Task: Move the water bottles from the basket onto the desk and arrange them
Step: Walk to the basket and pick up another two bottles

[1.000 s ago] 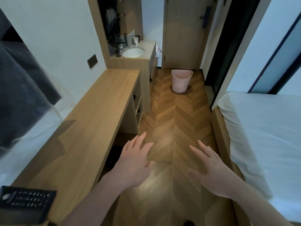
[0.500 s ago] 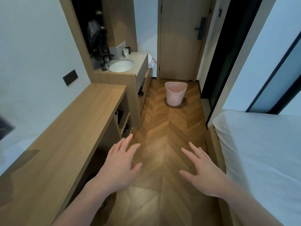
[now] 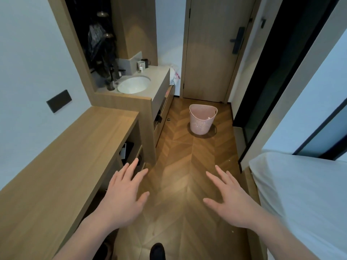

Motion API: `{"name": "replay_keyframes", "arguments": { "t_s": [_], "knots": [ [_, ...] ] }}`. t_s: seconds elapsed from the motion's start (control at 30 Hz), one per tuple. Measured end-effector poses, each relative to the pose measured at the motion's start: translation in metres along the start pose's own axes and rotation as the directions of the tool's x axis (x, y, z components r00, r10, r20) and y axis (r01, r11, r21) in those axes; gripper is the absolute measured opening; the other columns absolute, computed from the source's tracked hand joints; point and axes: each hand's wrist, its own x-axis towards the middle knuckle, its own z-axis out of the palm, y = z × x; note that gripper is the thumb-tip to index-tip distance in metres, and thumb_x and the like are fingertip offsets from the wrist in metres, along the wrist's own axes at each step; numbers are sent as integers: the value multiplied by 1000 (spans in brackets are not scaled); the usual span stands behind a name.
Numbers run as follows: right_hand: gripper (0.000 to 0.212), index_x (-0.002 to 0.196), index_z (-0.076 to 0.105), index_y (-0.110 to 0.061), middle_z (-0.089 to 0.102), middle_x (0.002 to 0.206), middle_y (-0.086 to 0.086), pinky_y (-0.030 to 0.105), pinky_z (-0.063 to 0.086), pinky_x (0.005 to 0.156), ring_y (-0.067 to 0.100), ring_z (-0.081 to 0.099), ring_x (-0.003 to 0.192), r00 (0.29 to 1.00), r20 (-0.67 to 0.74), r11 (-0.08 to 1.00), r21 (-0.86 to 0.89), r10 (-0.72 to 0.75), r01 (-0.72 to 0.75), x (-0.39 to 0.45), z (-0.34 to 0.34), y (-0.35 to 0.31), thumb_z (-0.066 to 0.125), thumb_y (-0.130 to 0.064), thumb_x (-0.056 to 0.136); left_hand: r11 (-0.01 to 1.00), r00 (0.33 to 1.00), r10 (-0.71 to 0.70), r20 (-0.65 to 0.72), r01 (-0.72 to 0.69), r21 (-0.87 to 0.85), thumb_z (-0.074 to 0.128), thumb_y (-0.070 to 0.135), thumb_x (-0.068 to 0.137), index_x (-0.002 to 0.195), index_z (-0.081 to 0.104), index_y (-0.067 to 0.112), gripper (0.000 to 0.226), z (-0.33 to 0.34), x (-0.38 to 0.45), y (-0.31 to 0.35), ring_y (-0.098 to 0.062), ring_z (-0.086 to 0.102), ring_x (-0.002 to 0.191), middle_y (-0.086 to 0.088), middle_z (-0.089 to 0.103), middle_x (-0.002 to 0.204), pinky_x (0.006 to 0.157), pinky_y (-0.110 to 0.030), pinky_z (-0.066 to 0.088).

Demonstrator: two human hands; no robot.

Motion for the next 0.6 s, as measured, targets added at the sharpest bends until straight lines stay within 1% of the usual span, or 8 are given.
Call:
{"name": "replay_keyframes", "arguments": {
  "t_s": [0.13, 0.23, 0.3, 0.43, 0.6],
  "knots": [
    [85, 165, 5, -50, -21, 171, -22, 44, 7, 130, 15, -17, 161, 998, -30, 998, 11, 56, -56, 64, -27, 5, 54, -68, 98, 998, 997, 65, 44, -65, 3, 44, 55, 105, 163, 10, 43, 69, -19, 84, 2, -17, -18, 158, 11, -20, 171, 128, -42, -7],
    [85, 166, 5, -49, -21, 171, -22, 43, 6, 130, 17, -15, 162, 994, -60, 995, 27, 93, -91, 103, -48, 12, 53, -68, 98, 989, 988, 147, 47, -148, 20, 45, 54, 105, 163, 12, 43, 68, -34, 149, 14, -18, -18, 158, 11, -19, 171, 128, -43, -7],
    [85, 166, 4, -49, -21, 171, -22, 41, 4, 130, 17, -15, 162, 989, -52, 990, 44, 140, -137, 125, -60, 20, 52, -68, 99, 979, 978, 200, 51, -202, 30, 46, 52, 105, 163, 13, 43, 68, -39, 188, 24, -18, -17, 158, 11, -18, 171, 128, -43, -8],
    [85, 165, 2, -50, -23, 172, -20, 42, 5, 131, 17, -17, 162, 983, -51, 982, 71, 177, -173, 170, -83, 42, 51, -69, 98, 959, 959, 278, 59, -280, 40, 47, 51, 104, 163, 12, 42, 70, -41, 263, 44, -17, -18, 158, 11, -19, 171, 124, -40, -12],
    [85, 166, 2, -50, -23, 170, -22, 43, 7, 131, 18, -15, 162, 975, -61, 975, 81, 214, -209, 245, -117, 85, 51, -69, 99, 947, 952, 298, 72, -305, 99, 46, 53, 105, 164, 8, 41, 71, -36, 356, 70, -19, -21, 158, 8, -23, 171, 125, -42, -11]
  ]
}}
